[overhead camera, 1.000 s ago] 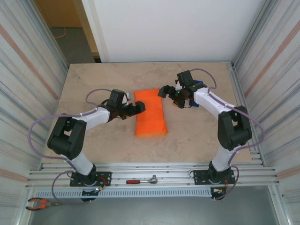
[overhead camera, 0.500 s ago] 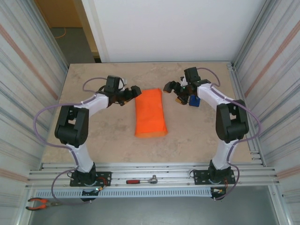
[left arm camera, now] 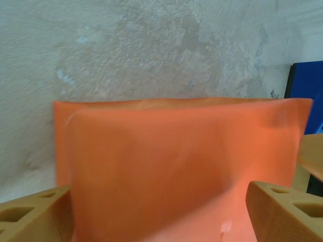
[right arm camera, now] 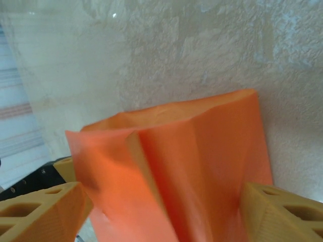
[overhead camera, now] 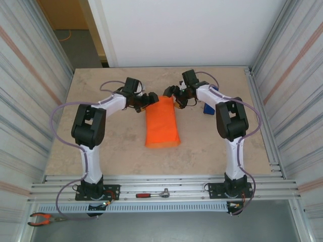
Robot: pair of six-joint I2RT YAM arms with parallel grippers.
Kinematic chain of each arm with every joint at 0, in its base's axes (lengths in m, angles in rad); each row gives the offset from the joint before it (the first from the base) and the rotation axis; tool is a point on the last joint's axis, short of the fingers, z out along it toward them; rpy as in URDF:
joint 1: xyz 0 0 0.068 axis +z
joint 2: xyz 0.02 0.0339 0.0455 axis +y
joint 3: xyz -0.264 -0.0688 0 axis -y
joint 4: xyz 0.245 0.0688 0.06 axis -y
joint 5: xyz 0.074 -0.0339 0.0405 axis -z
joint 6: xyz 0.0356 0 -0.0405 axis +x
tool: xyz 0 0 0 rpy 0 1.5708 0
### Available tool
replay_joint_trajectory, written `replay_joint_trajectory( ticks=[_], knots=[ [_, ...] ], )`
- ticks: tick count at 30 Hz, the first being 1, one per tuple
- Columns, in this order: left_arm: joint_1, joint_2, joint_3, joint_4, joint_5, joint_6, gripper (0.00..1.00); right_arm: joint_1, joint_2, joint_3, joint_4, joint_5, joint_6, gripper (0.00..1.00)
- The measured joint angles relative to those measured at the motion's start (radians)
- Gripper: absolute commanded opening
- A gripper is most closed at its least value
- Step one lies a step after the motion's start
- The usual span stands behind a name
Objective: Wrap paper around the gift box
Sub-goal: Fold the third fold of the wrapping paper on the gift box.
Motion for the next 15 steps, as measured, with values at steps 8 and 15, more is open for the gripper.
replay_joint_trajectory(
  ticks=[8,15],
  knots=[
    [-0.006,0.076,0.151,-0.019,0.0,0.017,0.82,-0.021,0.068,0.073,0.005,-0.058,0.028,0.71],
    [0.023,0.085,0.183,-0.008,0.001,0.039,0.88,-0.06,0.052,0.057,0.035,-0.051,0.024,0.98]
  ],
)
